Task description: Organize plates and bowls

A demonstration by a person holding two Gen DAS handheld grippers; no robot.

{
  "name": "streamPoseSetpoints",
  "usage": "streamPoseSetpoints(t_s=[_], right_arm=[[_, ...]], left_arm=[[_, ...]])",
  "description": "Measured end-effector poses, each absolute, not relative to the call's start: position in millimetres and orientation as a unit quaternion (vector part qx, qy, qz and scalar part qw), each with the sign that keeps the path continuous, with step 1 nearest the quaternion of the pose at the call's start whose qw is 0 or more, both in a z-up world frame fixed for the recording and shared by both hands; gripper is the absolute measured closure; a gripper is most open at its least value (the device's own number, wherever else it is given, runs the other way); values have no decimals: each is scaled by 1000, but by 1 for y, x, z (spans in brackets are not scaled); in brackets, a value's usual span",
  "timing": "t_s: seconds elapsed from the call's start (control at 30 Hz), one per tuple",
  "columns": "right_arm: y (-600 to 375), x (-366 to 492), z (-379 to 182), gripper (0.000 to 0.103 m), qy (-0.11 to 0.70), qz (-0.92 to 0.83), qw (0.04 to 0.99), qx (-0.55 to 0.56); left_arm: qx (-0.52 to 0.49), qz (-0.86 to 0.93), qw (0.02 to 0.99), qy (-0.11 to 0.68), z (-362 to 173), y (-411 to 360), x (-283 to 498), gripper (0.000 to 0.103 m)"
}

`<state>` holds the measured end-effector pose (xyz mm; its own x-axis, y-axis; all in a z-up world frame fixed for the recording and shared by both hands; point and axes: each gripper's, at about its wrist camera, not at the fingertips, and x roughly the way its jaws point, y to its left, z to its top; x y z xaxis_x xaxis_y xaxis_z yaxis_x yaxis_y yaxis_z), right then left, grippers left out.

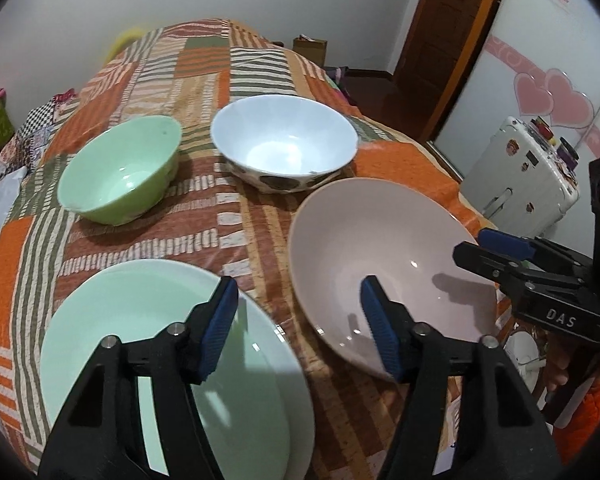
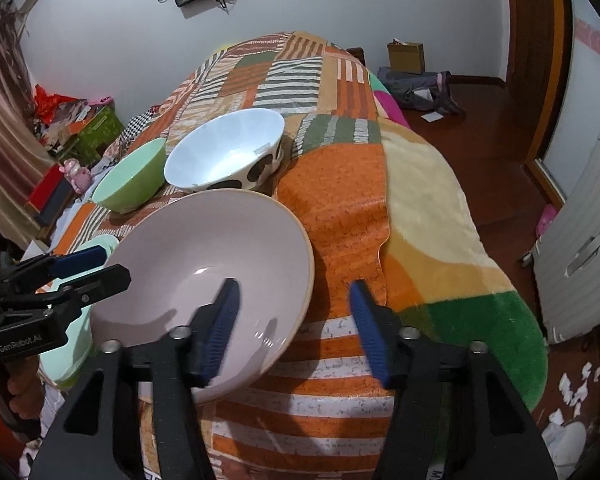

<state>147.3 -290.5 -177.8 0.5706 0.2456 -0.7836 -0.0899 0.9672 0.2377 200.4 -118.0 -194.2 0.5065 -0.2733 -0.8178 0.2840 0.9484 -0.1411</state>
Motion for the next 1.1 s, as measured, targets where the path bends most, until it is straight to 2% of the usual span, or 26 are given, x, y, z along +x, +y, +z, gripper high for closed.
streamPoseSetpoints(t_s=[0.1, 0.2, 0.5, 1.1], right_arm=[[-292, 149, -181, 71, 457, 99, 879, 91], [-291, 150, -184, 75, 461, 106, 876, 93], [-279, 153, -196, 80, 478, 121, 865, 92], [-269, 141, -168, 80, 452, 111, 881, 88]], left_arm=[[7, -169, 863, 476, -197, -123, 203, 54], [6, -174, 857, 484, -202, -126, 206, 62], [-1, -184, 841, 509, -216, -131, 210, 76], [1, -179, 854, 488, -198, -127, 195, 77]])
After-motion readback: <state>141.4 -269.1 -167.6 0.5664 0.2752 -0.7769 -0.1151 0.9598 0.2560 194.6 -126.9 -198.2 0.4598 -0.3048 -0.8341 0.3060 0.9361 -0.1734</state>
